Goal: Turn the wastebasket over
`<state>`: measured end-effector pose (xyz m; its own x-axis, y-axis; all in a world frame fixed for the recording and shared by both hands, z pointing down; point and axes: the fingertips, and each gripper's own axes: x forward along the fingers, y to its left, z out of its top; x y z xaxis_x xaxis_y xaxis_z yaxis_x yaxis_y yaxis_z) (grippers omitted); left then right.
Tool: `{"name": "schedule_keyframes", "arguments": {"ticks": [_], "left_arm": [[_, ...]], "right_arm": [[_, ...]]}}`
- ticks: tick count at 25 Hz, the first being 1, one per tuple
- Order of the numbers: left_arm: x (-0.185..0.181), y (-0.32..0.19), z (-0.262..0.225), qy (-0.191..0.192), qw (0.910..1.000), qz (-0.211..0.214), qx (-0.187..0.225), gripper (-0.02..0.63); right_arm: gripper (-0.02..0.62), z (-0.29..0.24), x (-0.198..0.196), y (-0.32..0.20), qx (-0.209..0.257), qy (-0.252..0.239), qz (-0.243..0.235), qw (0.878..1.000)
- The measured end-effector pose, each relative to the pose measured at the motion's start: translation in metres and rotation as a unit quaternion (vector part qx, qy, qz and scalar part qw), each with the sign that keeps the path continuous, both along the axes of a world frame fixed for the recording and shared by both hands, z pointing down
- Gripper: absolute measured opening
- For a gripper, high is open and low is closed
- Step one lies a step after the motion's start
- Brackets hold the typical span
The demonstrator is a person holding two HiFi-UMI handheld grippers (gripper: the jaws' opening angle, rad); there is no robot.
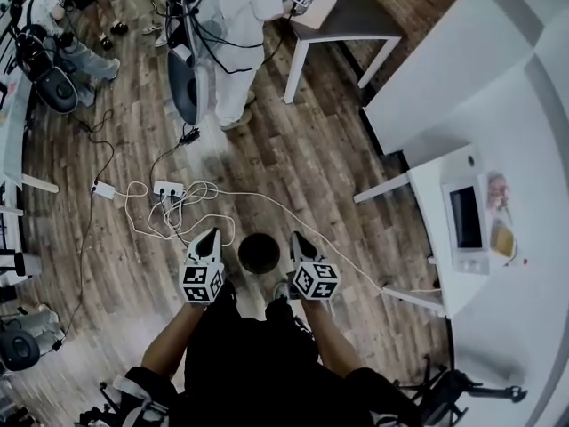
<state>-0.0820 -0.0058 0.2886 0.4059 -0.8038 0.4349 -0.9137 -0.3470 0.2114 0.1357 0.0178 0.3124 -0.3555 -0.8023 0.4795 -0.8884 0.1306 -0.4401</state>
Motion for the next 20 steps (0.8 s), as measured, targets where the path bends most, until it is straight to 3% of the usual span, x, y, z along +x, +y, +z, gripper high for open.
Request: {"name": "schedule_keyframes", "arguments": {"ticks": [5, 8, 10, 14, 20], "left_arm": [[0.008, 0.024, -0.100, -0.001, 0.9931, 0.001, 0.117, 0.032], [0.011, 0.044, -0.125, -0.026, 0.9874, -0.003, 0.156, 0.032], [0.013, 0.055, -0.129, -0.037, 0.9862, -0.006, 0.161, 0.032], [0.018, 0.067, -0.130, -0.013, 0.9884, -0.024, 0.149, 0.032], [0.026, 0.064, -0.127, -0.012, 0.9893, -0.015, 0.144, 0.032]], "right_arm": [[0.032, -0.073, -0.008, 0.026, 0.083, 0.032, -0.020, 0.996], [0.032, -0.098, -0.012, 0.043, 0.112, 0.043, -0.025, 0.992], [0.032, -0.107, -0.017, 0.054, 0.117, 0.037, -0.030, 0.992], [0.032, -0.111, -0.030, 0.067, 0.122, 0.019, -0.049, 0.991], [0.031, -0.109, -0.037, 0.071, 0.118, 0.004, -0.058, 0.991]]}}
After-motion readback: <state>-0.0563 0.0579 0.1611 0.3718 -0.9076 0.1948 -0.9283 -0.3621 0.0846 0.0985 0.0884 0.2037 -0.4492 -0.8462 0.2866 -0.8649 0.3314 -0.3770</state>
